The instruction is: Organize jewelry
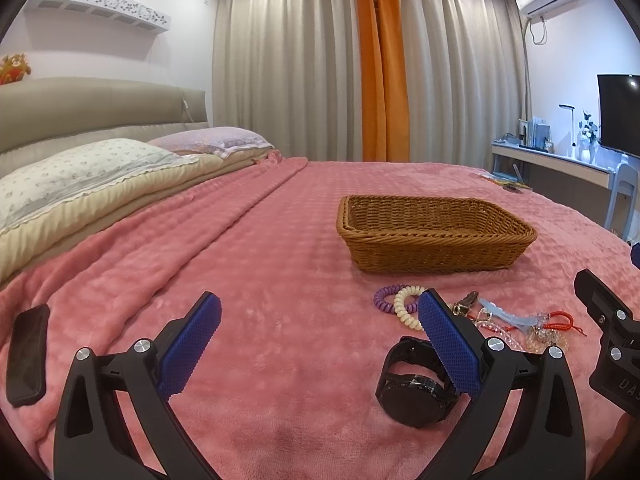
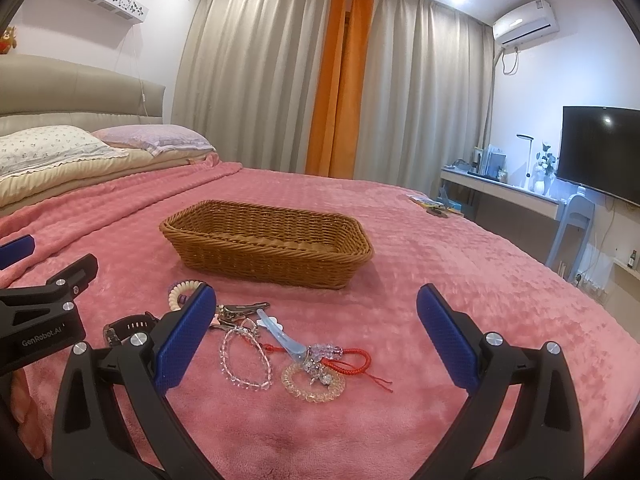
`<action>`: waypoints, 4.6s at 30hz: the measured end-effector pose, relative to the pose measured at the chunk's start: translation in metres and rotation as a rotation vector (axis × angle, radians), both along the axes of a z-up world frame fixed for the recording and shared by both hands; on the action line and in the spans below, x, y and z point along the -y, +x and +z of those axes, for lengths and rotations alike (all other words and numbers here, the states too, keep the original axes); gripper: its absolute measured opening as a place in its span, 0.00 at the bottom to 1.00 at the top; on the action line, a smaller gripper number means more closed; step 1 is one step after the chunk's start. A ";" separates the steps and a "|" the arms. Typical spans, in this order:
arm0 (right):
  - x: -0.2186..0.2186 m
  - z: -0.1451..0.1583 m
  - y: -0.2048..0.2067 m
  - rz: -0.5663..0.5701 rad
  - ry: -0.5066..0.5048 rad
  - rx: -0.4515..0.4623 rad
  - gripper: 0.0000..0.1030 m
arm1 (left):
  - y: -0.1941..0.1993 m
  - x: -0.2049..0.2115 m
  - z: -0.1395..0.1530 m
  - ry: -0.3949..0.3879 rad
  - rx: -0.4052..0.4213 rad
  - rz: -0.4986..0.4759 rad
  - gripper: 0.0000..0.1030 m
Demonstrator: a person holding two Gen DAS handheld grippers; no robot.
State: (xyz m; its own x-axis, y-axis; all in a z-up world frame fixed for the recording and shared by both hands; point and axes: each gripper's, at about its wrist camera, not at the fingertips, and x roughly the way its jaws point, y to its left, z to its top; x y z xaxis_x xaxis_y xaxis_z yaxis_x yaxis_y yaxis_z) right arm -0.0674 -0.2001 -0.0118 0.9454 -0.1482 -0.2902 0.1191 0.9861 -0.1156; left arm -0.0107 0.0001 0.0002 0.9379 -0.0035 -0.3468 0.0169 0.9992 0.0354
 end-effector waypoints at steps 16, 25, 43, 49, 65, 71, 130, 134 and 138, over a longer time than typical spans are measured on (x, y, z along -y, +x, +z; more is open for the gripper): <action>0.000 -0.001 0.000 -0.002 0.003 0.000 0.92 | 0.001 0.000 0.000 -0.002 -0.002 0.001 0.93; 0.004 -0.001 0.001 -0.020 0.014 -0.009 0.92 | 0.016 -0.029 0.006 -0.135 -0.091 -0.063 0.93; 0.072 0.030 0.038 -0.002 0.100 -0.204 0.65 | 0.087 -0.033 -0.021 -0.214 -0.582 -0.353 0.48; 0.095 0.019 0.059 0.025 0.134 -0.328 0.45 | 0.106 -0.026 -0.029 -0.255 -0.686 -0.446 0.35; 0.079 -0.055 0.092 0.039 0.134 -0.627 0.33 | 0.117 0.001 -0.049 -0.220 -0.737 -0.511 0.31; 0.066 -0.055 0.088 0.071 0.078 -0.615 0.03 | 0.113 0.007 -0.049 -0.206 -0.708 -0.512 0.17; 0.091 -0.040 0.026 0.004 0.076 -0.553 0.03 | 0.084 0.001 -0.044 -0.127 -0.644 -0.509 0.04; 0.087 -0.012 0.018 0.007 0.063 -0.469 0.03 | 0.079 -0.005 -0.032 -0.161 -0.590 -0.514 0.04; 0.083 0.022 0.011 0.018 0.074 -0.374 0.03 | 0.071 -0.012 -0.011 -0.196 -0.513 -0.516 0.04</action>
